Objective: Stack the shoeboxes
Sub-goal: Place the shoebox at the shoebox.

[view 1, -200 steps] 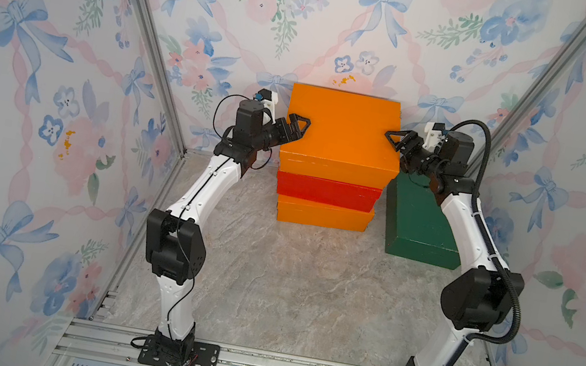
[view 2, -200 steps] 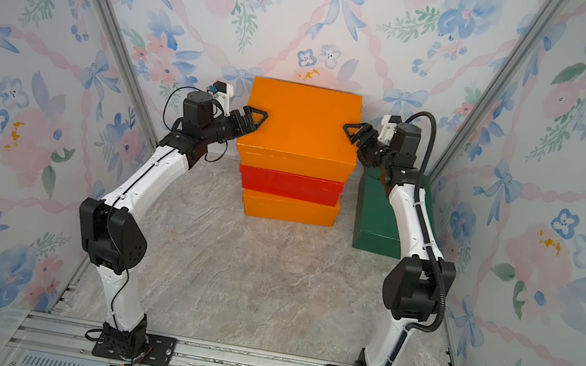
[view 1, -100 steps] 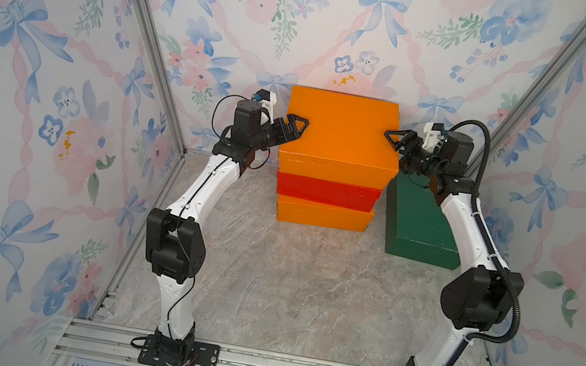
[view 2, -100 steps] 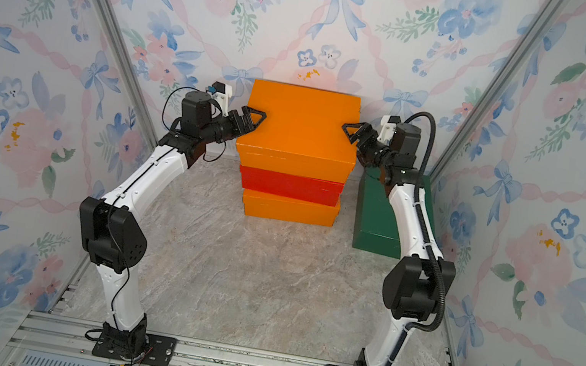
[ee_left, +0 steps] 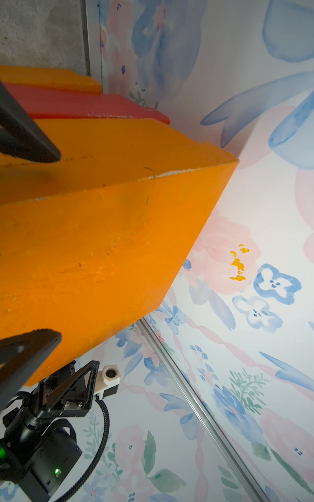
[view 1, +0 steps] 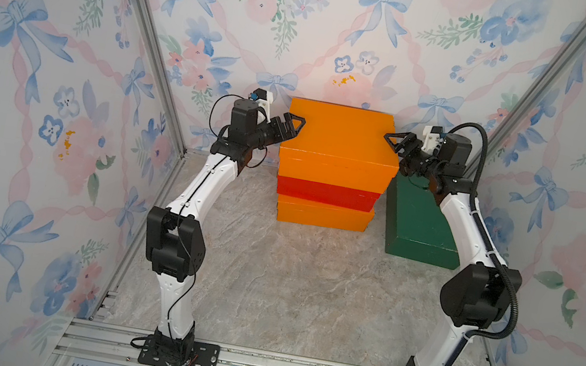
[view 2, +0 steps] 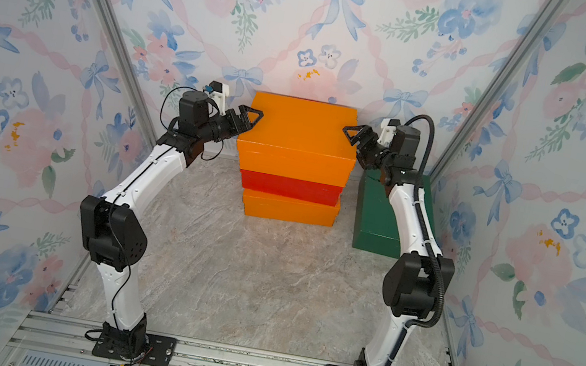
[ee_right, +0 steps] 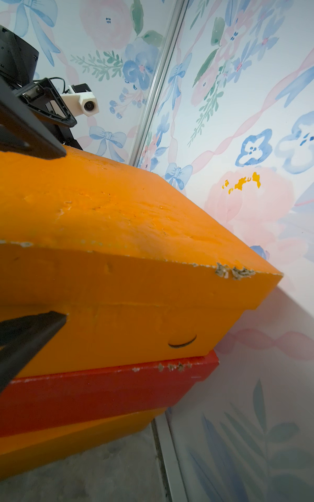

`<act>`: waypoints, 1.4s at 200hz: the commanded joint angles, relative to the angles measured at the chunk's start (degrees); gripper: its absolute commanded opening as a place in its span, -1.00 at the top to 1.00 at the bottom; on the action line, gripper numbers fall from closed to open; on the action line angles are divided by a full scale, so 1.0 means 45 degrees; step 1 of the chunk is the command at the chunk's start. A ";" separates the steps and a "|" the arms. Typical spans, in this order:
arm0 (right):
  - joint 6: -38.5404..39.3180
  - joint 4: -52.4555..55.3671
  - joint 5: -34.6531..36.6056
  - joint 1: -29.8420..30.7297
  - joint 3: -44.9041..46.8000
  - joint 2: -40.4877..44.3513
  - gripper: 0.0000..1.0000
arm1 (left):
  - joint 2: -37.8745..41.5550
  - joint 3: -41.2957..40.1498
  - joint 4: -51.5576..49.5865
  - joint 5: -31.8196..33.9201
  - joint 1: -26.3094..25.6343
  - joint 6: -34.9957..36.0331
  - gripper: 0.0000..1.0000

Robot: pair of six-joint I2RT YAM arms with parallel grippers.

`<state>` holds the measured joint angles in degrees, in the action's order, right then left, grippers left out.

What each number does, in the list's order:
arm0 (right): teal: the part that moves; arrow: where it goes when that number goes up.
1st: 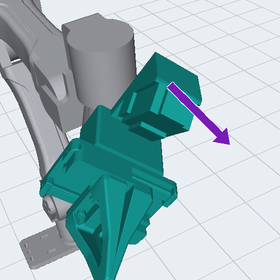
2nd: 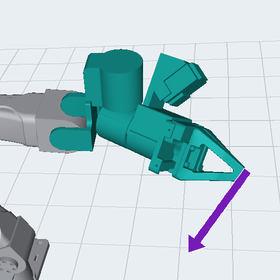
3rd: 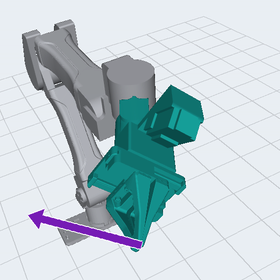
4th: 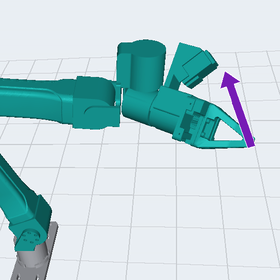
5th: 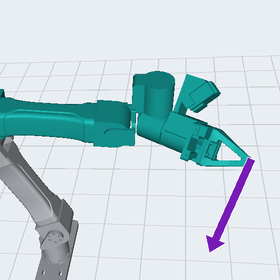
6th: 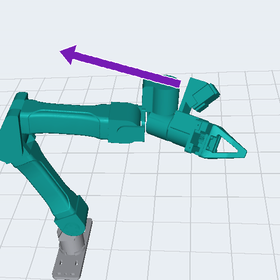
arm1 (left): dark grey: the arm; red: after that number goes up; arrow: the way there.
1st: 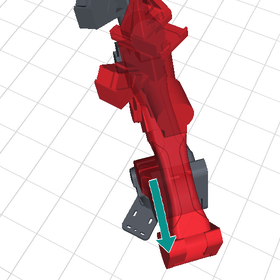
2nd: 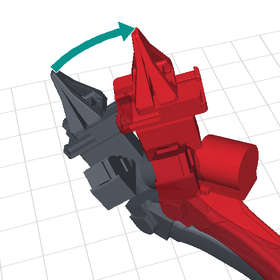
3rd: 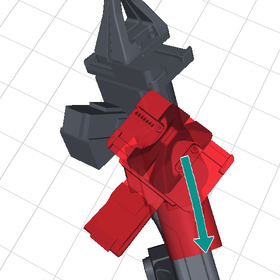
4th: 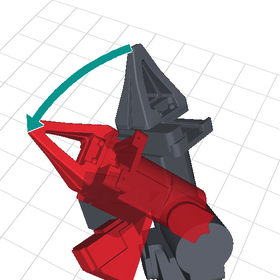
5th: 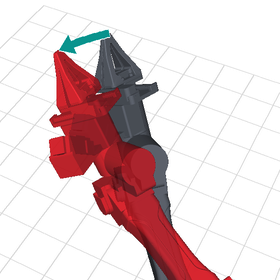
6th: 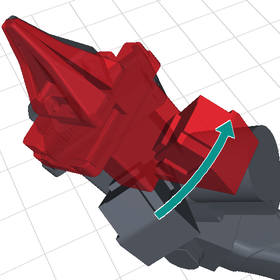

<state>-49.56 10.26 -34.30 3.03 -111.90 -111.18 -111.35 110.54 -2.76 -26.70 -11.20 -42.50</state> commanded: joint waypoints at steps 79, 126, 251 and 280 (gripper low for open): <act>0.0444 0.0112 -0.0105 -0.0399 0.0450 0.0619 -0.87 | 0.0473 0.0338 0.0224 -0.0158 0.0370 0.0206 -0.96; 0.1486 0.0099 0.0228 -0.0405 0.2066 0.2661 -0.95 | 0.1922 -0.0448 0.0214 -0.0001 0.0419 0.0802 -0.96; 0.6101 0.1495 0.2860 0.0491 0.7951 0.7785 -0.94 | 0.8144 -1.0448 0.3048 0.5218 -0.1498 0.4473 -0.87; 0.6692 0.1980 0.3457 0.0694 0.8174 0.7570 -0.94 | 0.8643 -1.2153 0.4490 0.5307 -0.1517 0.4178 -0.84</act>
<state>-24.08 16.29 -22.76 5.39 -76.09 -77.21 -75.05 59.83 8.45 -5.43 -18.02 -24.38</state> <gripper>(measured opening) 0.970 0.926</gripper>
